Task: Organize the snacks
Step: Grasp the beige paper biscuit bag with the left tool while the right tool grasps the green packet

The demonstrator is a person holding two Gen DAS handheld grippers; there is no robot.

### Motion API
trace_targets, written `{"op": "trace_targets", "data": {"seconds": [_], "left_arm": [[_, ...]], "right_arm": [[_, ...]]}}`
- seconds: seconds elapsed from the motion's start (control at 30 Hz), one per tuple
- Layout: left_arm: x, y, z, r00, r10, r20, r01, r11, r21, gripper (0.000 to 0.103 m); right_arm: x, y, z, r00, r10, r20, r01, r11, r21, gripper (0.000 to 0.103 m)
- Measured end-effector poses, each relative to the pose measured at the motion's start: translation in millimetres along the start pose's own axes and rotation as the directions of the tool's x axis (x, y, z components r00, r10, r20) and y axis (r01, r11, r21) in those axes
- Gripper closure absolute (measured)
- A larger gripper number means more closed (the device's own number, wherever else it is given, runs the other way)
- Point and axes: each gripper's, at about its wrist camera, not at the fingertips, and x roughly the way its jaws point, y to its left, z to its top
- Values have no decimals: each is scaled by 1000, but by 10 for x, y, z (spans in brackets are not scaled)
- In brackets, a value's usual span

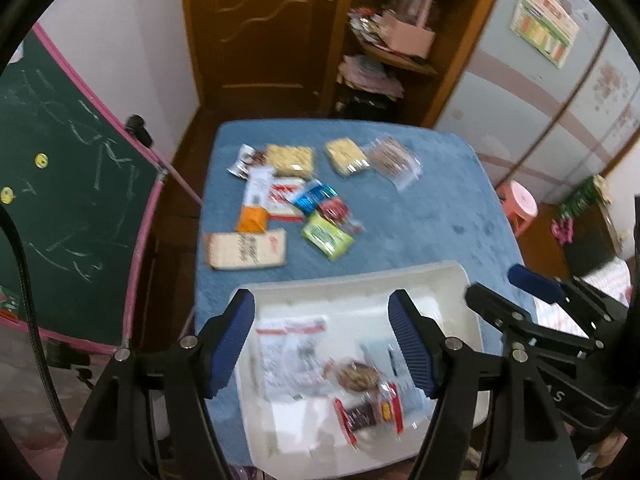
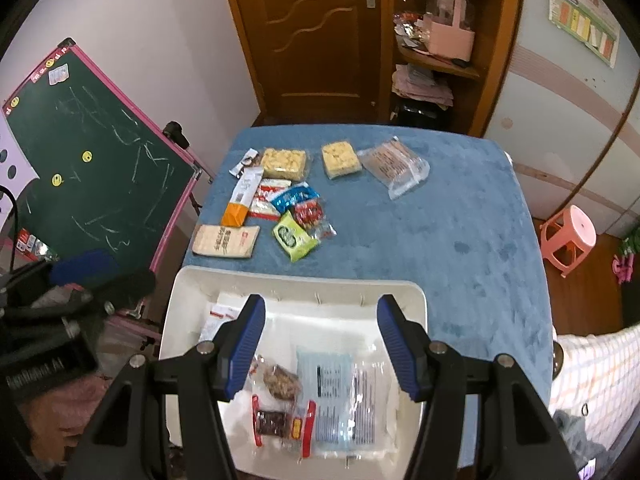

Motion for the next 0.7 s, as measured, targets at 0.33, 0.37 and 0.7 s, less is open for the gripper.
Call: {"op": "trace_targets", "data": {"seconds": [0.33, 0.37, 0.7], "left_arm": [[1, 308, 633, 982, 151, 110, -150, 989, -17, 21], [44, 332, 689, 978, 175, 116, -175, 985, -10, 19], [868, 576, 729, 972, 228, -60, -227, 974, 24, 17]], "right_arm": [[354, -17, 497, 999, 39, -3, -39, 995, -92, 44], [427, -9, 554, 999, 51, -14, -52, 993, -108, 44], [1427, 170, 787, 973, 122, -199, -168, 958, -234, 44]]}}
